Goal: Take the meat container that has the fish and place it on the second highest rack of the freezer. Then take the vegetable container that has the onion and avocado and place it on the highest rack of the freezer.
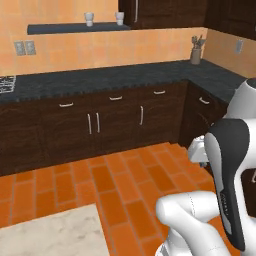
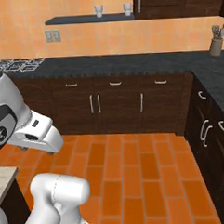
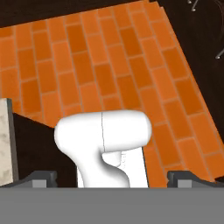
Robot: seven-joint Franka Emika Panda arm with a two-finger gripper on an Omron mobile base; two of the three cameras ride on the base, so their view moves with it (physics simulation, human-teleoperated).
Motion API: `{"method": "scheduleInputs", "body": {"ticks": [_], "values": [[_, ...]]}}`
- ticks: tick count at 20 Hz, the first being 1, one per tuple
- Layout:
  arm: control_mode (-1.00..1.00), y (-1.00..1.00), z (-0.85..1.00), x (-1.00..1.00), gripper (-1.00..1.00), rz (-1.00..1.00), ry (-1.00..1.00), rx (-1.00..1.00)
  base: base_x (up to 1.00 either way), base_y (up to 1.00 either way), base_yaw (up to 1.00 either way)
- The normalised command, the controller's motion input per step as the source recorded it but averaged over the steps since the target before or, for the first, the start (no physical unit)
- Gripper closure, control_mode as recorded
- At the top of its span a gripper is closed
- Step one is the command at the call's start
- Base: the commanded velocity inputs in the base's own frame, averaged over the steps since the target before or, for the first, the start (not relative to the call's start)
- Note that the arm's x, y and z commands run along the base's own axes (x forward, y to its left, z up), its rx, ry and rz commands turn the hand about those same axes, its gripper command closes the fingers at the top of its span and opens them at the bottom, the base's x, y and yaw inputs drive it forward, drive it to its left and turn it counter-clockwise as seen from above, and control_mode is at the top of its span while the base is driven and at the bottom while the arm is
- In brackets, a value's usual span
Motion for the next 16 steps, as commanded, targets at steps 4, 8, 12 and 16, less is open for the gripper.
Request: {"method": "scheduleInputs", "body": {"ticks": [4, 8, 12, 16], "values": [[1.0, 0.0, 0.0, 0.0, -1.0, 0.0, 0.0, 0.0, 0.95, 0.02, -0.12], [1.0, 0.0, 0.0, 0.0, -1.0, 0.0, 0.0, 0.0, 0.95, 0.04, -0.12], [1.0, 0.0, 0.0, 0.0, -1.0, 0.0, 0.0, 0.0, 0.91, 0.16, -0.18], [1.0, 0.0, 0.0, 0.0, -1.0, 0.0, 0.0, 0.0, 1.0, 0.26, -0.24]]}}
